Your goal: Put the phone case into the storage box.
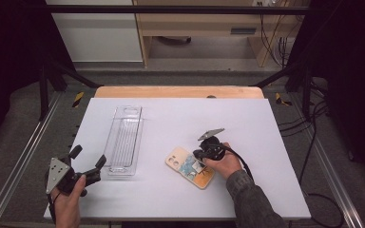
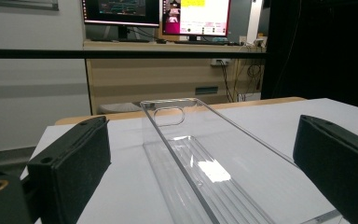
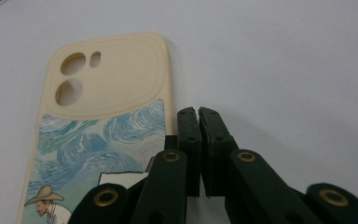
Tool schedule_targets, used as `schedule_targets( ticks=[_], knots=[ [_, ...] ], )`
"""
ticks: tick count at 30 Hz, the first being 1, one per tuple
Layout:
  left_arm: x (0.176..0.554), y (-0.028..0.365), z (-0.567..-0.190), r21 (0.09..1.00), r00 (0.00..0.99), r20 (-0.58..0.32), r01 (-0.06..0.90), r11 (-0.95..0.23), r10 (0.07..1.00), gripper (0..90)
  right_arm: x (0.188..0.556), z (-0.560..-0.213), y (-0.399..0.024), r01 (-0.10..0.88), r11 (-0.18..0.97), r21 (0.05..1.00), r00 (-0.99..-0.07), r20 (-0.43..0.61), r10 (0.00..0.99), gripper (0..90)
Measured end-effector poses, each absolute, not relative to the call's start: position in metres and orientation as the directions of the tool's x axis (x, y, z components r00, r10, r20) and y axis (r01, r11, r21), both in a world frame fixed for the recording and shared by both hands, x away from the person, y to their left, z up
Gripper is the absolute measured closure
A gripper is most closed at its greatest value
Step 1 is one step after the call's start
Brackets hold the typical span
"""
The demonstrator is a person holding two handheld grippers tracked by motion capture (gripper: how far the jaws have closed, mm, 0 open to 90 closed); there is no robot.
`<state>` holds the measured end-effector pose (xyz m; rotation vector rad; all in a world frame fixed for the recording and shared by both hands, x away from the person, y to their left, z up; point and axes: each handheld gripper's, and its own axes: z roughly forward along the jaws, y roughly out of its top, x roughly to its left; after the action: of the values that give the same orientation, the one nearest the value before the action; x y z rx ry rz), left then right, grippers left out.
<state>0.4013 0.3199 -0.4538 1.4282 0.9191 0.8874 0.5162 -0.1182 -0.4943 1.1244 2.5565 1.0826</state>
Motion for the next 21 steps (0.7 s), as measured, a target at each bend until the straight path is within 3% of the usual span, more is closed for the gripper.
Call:
schedule_targets(
  ticks=[5, 7, 10, 11, 12, 16, 18, 21],
  knots=[
    [0.400, 0.322, -0.453, 0.999, 0.398, 0.012, 0.037, -0.029, 0.917, 3.7, 0.516, -0.488, -0.119, 0.571, 0.433, 0.697, -0.692, 0.126, 0.711, 80.2],
    [0.400, 0.322, -0.453, 0.999, 0.403, 0.009, 0.038, -0.027, 0.915, 3.7, 0.515, -0.483, -0.120, 0.561, 0.423, 0.712, -0.685, 0.112, 0.720, 73.2],
    [0.400, 0.322, -0.452, 0.999, 0.404, 0.012, 0.035, -0.028, 0.915, 3.7, 0.513, -0.474, -0.122, 0.549, 0.408, 0.729, -0.677, 0.102, 0.729, 55.4],
    [0.400, 0.321, -0.452, 0.999, 0.404, 0.016, 0.034, -0.032, 0.915, 3.7, 0.512, -0.470, -0.122, 0.551, 0.402, 0.731, -0.663, 0.092, 0.743, 42.7],
    [0.400, 0.321, -0.452, 0.999, 0.404, 0.017, 0.034, -0.034, 0.915, 3.7, 0.512, -0.470, -0.122, 0.551, 0.402, 0.731, -0.663, 0.092, 0.743, 42.7],
    [0.397, 0.319, -0.450, 0.999, 0.403, 0.024, 0.024, -0.037, 0.915, 3.2, 0.504, -0.461, -0.121, 0.528, 0.405, 0.747, -0.652, 0.050, 0.757, 19.1],
    [0.397, 0.318, -0.450, 0.999, 0.403, 0.022, 0.023, -0.034, 0.915, 3.0, 0.497, -0.455, -0.119, 0.526, 0.409, 0.746, -0.646, 0.037, 0.763, 10.3],
    [0.396, 0.317, -0.452, 0.999, 0.407, 0.022, 0.032, -0.038, 0.913, 2.9, 0.492, -0.452, -0.119, 0.528, 0.403, 0.747, -0.642, 0.040, 0.766, 7.7]
  ],
)
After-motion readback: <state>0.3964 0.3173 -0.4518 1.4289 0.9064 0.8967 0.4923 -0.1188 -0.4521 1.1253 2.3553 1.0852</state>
